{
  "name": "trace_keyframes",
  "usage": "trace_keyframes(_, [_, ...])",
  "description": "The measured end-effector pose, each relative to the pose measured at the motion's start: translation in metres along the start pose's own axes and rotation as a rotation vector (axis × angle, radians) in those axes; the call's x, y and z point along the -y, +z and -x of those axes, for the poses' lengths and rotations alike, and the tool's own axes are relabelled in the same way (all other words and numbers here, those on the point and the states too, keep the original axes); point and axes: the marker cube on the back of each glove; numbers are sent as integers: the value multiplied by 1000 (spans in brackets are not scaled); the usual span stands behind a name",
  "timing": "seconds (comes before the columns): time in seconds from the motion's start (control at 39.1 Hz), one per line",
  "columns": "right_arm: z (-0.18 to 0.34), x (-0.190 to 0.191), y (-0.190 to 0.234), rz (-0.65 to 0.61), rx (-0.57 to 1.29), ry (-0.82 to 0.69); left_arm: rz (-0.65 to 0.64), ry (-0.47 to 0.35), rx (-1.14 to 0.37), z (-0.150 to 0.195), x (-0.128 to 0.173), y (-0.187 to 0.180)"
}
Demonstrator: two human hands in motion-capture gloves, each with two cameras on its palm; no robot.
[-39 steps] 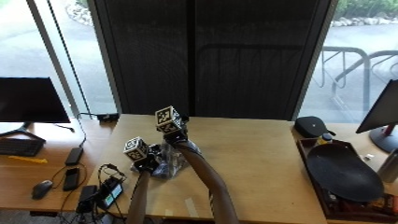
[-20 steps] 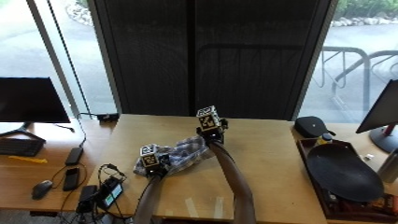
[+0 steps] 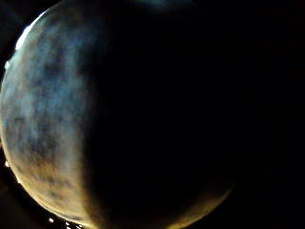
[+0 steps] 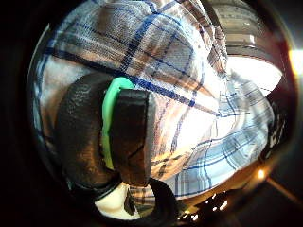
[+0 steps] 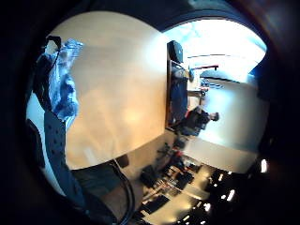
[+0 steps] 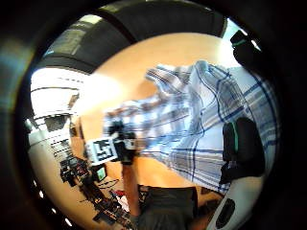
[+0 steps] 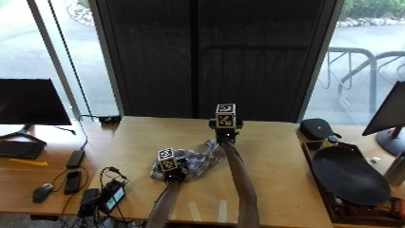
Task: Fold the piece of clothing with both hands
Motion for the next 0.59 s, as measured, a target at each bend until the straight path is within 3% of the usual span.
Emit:
trace_keyframes(0.15, [41,-13,-47,-237,103,-21,43,43,-36,-12,-8,2])
trace_keyframes(0.41, [133,-45,-94,-422,4,-113,11,74,-144,-13,-5,0])
trace_keyframes(0.51, [173,-56,-102,-482,-59,-164,-145,87,-342,-9,7,-10])
trace_keyframes(0.59, [200,-61,-104,-509,-95,-203,-248,186,-624,-12,5,-26])
